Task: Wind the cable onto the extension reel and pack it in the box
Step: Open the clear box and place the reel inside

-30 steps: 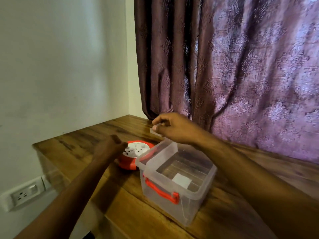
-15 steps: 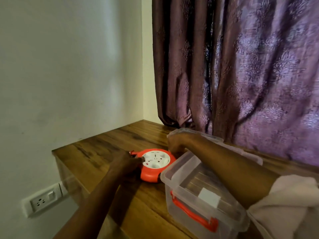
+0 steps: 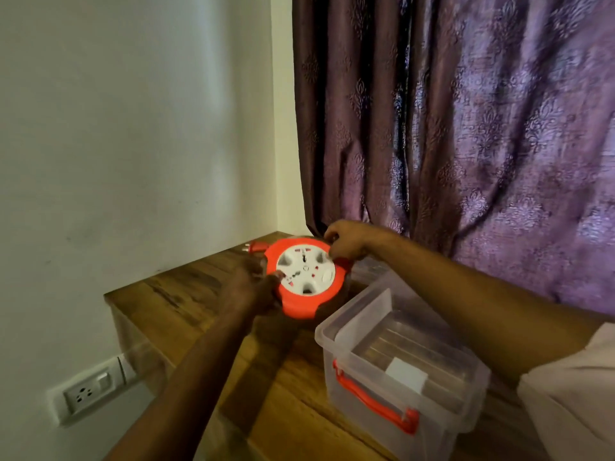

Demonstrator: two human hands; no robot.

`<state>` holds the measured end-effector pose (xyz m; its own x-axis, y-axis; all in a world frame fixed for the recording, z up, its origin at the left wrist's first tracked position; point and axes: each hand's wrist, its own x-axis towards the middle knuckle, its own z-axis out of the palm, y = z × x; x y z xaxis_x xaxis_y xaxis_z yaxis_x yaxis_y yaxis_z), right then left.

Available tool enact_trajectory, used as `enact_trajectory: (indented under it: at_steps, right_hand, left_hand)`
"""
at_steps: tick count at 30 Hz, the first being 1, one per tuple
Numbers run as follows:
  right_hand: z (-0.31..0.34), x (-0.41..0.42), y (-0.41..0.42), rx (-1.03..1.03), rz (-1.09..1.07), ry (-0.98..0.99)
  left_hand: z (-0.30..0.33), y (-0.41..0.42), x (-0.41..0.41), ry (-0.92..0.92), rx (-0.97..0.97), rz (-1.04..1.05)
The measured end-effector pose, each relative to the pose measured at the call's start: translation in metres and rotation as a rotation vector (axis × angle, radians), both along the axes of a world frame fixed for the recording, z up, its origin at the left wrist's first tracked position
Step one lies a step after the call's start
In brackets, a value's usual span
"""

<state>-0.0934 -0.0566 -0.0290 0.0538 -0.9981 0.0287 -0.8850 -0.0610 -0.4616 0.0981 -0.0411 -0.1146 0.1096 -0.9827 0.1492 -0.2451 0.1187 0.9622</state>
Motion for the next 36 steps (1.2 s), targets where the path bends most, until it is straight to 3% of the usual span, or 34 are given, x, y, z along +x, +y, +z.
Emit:
enact_trajectory:
  at_steps: [5,9,18,25,30,36]
  right_hand:
    - [0.044,-0.030,0.035,-0.168,-0.063,-0.481]
    - [0.048,-0.055,0.068,-0.177,-0.084,-0.782]
    - [0.007,-0.117,0.117,-0.221,0.009,-1.087]
    - [-0.011,-0.148,0.122,-0.100,0.143,-1.157]
    - [-0.019,-0.158,0.116,-0.024,0.251,-1.055]
    - [-0.027,-0.161,0.108,0.077,0.326,-0.881]
  left_hand:
    - [0.054,0.033,-0.016,0.066,-0.245,0.036]
    - [0.076,0.070,-0.034,0.247,-0.232,-0.090]
    - [0.072,0.108,-0.056,0.538,0.116,-0.489]
    - [0.065,0.081,-0.058,0.500,0.250,-0.815]
    - [0.068,0.072,-0.061,0.304,0.325,-0.875]
    - [0.073,0.085,-0.079,-0.320,0.238,-0.698]
